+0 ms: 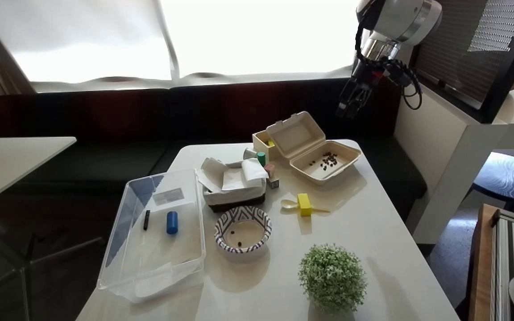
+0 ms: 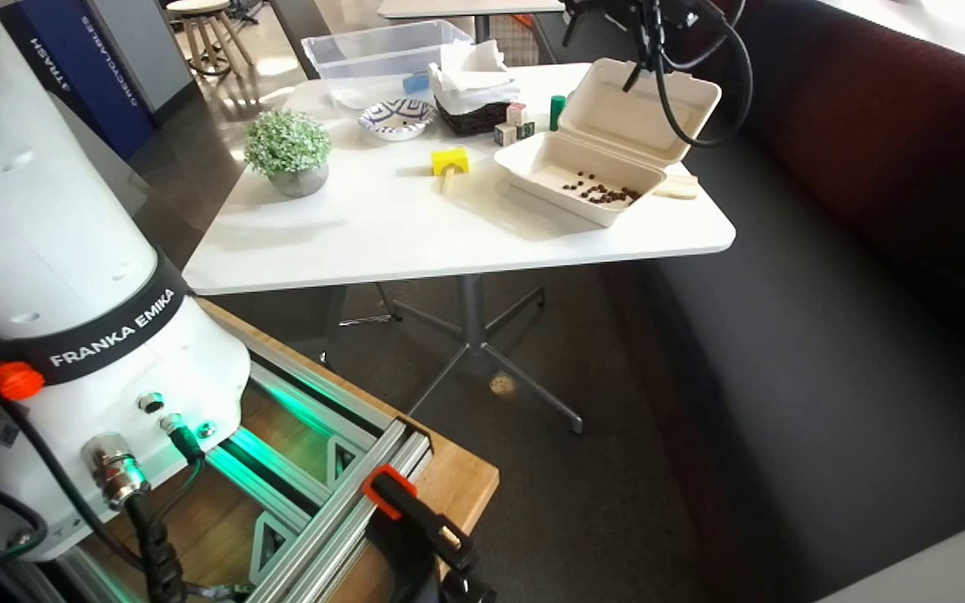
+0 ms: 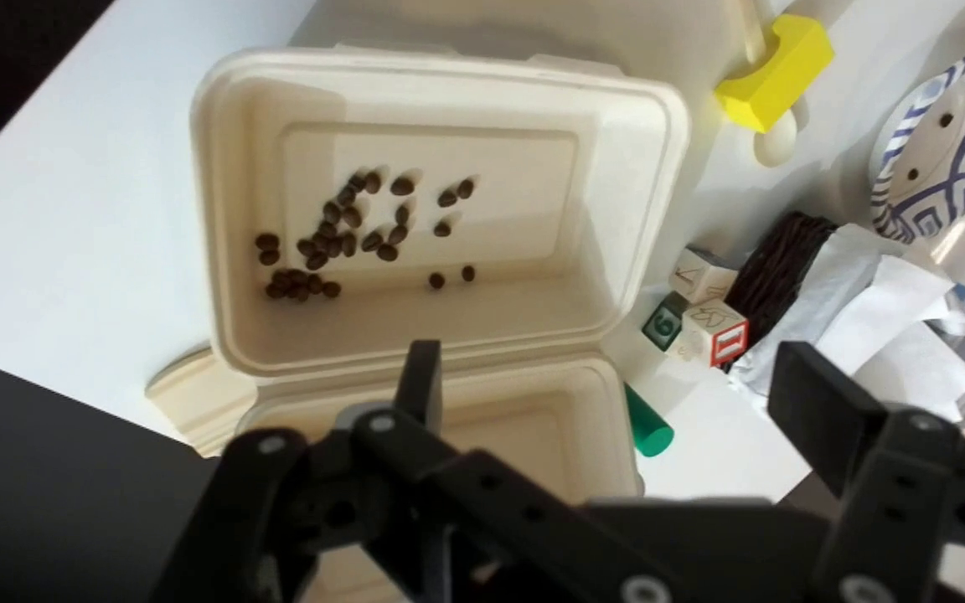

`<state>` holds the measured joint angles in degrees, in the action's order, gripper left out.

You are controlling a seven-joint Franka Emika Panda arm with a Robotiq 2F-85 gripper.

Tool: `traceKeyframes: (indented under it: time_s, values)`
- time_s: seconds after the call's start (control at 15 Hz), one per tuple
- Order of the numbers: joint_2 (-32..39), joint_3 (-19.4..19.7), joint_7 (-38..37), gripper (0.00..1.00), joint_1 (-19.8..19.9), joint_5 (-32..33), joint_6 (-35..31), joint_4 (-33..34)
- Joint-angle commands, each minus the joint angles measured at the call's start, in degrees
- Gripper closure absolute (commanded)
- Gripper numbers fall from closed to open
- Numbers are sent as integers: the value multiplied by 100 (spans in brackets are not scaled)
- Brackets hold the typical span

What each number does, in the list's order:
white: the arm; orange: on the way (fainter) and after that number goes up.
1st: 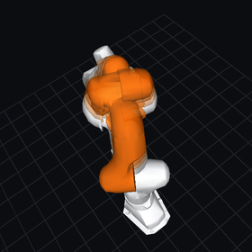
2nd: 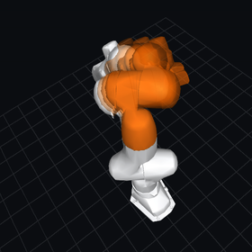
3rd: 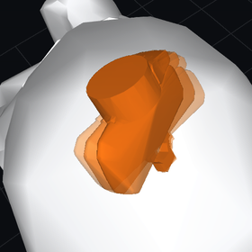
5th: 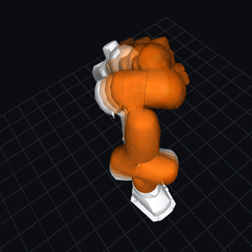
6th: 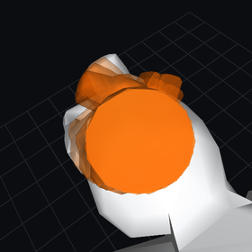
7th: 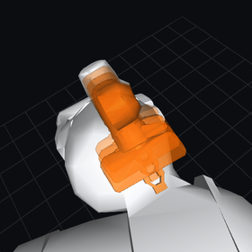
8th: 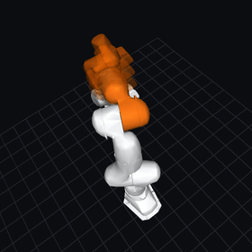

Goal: Empty the beans in the carton box into the box

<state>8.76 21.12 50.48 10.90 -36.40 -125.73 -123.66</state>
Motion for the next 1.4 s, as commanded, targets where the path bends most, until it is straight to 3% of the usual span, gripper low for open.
traceKeyframes:
  time_s: [0.0,0.13,0.2,1.33]
  values:
    - [945,-399,658,0,679,-268,356,723]
    - [1333,-607,859,0,1006,-347,568,1062]
    - [826,-605,563,0,892,-62,195,565]
    - [2487,-1043,589,0,1621,-169,455,2070]
